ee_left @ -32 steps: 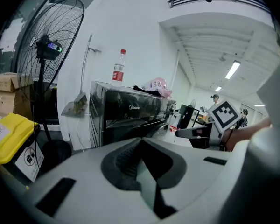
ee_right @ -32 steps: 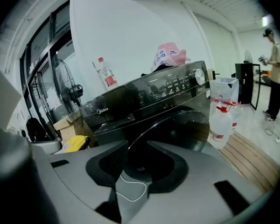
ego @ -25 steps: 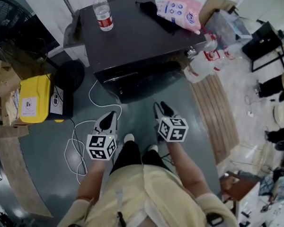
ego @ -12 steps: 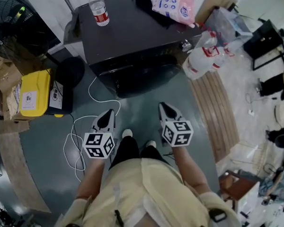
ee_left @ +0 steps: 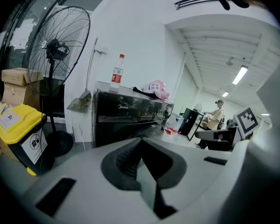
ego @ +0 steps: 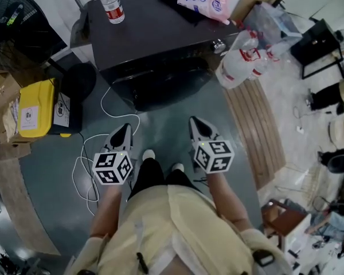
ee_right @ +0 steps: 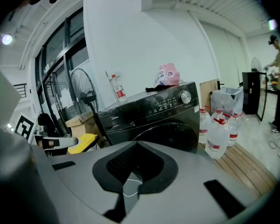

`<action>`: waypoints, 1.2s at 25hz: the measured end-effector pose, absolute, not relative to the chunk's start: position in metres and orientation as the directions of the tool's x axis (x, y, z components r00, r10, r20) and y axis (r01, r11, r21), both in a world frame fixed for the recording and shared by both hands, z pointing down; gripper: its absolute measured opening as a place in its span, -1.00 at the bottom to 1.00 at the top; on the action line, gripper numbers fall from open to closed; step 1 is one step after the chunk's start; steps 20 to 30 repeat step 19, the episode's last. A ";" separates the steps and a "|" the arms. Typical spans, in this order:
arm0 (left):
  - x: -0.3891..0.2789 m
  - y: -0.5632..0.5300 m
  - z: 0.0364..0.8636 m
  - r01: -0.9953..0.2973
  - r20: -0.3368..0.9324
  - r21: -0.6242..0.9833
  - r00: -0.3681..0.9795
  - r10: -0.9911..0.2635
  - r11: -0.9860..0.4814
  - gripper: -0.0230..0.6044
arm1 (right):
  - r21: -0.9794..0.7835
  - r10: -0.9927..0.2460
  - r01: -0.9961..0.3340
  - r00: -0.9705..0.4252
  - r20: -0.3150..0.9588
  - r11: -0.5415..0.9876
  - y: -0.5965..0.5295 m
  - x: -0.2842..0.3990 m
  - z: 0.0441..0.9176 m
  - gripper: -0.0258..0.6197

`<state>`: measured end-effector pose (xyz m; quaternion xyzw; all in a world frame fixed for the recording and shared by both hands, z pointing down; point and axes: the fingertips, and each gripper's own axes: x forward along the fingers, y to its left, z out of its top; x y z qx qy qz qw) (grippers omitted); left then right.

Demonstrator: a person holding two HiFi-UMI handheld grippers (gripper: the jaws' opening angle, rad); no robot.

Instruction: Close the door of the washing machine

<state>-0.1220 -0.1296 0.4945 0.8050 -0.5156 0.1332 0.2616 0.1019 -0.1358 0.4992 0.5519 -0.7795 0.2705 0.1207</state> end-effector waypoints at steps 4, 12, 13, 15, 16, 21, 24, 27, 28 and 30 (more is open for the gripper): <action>-0.119 -0.135 0.489 -0.897 0.476 0.296 0.436 -0.764 -0.327 -0.93 | -0.286 -0.801 -0.926 -0.361 0.477 0.247 -0.136 0.102 0.494 -0.91; -0.107 -0.140 0.484 -0.890 0.471 0.293 0.453 -0.757 -0.349 -0.93 | -0.280 -0.808 -0.926 -0.361 0.466 0.252 -0.140 0.102 0.487 -0.91; -0.107 -0.140 0.484 -0.890 0.472 0.292 0.454 -0.756 -0.352 -0.93 | -0.280 -0.808 -0.927 -0.360 0.466 0.251 -0.141 0.101 0.487 -0.91; -0.106 -0.142 0.484 -0.890 0.473 0.286 0.453 -0.755 -0.355 -0.93 | -0.280 -0.808 -0.927 -0.359 0.467 0.249 -0.142 0.101 0.489 -0.91; -0.106 -0.143 0.484 -0.891 0.473 0.283 0.452 -0.756 -0.356 -0.93 | -0.280 -0.807 -0.927 -0.359 0.469 0.249 -0.143 0.101 0.490 -0.91; -0.107 -0.145 0.485 -0.893 0.474 0.275 0.447 -0.759 -0.355 -0.93 | -0.279 -0.807 -0.928 -0.357 0.471 0.247 -0.144 0.101 0.492 -0.91; -0.107 -0.145 0.485 -0.893 0.474 0.275 0.447 -0.759 -0.355 -0.93 | -0.279 -0.807 -0.928 -0.357 0.471 0.247 -0.144 0.101 0.492 -0.91; -0.107 -0.145 0.485 -0.893 0.474 0.275 0.447 -0.759 -0.355 -0.93 | -0.279 -0.807 -0.928 -0.357 0.471 0.247 -0.144 0.101 0.492 -0.91; -0.107 -0.145 0.485 -0.893 0.474 0.275 0.447 -0.759 -0.355 -0.93 | -0.279 -0.807 -0.928 -0.357 0.471 0.247 -0.144 0.101 0.492 -0.91; -0.107 -0.145 0.485 -0.893 0.474 0.275 0.447 -0.759 -0.355 -0.93 | -0.279 -0.807 -0.928 -0.357 0.471 0.247 -0.144 0.101 0.492 -0.91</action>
